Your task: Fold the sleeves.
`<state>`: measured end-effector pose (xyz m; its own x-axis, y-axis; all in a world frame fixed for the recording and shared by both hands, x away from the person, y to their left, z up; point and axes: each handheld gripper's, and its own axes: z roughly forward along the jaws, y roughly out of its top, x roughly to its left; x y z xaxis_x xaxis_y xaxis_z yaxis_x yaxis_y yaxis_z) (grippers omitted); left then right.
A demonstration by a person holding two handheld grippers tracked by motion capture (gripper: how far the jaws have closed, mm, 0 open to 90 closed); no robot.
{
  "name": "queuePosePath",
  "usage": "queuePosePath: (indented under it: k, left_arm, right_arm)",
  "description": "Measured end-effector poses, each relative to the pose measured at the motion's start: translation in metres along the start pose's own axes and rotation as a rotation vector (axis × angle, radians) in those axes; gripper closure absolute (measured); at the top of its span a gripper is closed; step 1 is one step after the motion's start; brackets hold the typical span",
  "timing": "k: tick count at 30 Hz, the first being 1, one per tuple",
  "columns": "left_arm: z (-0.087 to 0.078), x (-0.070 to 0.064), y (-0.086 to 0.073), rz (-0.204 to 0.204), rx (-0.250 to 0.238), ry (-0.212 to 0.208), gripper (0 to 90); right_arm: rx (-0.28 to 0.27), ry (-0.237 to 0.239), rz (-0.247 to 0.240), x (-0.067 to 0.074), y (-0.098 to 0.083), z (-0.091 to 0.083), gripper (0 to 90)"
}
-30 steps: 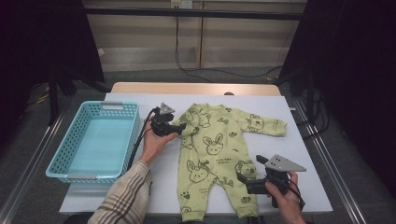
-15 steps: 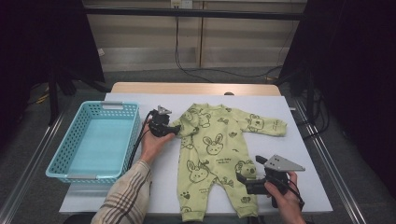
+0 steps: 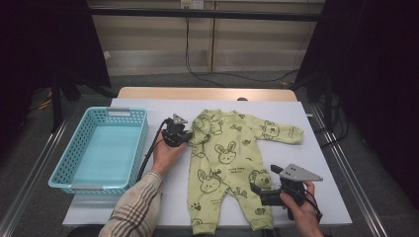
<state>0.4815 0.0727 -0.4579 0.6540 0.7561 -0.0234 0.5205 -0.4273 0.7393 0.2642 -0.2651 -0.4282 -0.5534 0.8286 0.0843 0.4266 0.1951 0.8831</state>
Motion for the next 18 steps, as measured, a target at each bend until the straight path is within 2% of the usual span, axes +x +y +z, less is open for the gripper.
queuePosePath:
  k: [2,3,4,8,9,12,14,18]
  left_arm:
    - [-0.003,0.003,0.000,0.001,-0.009,0.003,80.7]
    - [-0.003,0.002,-0.001,-0.013,-0.018,0.004,80.7]
    - [-0.005,0.004,0.000,0.006,-0.013,-0.002,80.7]
    - [-0.013,0.001,0.001,0.007,-0.059,0.001,80.7]
    - [-0.016,0.002,0.002,0.022,-0.063,0.002,80.6]
    - [-0.022,-0.001,0.005,-0.007,-0.097,-0.015,80.5]
    - [-0.027,-0.003,0.007,0.024,-0.109,-0.012,80.5]
    - [-0.036,-0.006,0.012,0.040,-0.160,-0.003,80.6]
  right_arm:
    - [0.002,0.002,0.002,0.000,0.000,0.000,2.3]
    - [0.004,0.003,0.004,0.000,0.000,0.000,2.3]
    - [0.004,0.002,0.004,0.000,0.000,0.000,2.3]
    - [0.004,0.004,-0.002,0.000,0.000,0.000,2.3]
    - [0.003,0.004,-0.001,0.000,0.000,0.000,2.3]
    - [-0.001,0.001,0.001,0.000,0.000,0.000,2.3]
    - [0.002,0.004,0.004,0.001,0.000,-0.001,2.4]
    - [-0.003,0.005,0.009,0.001,0.000,0.000,2.3]
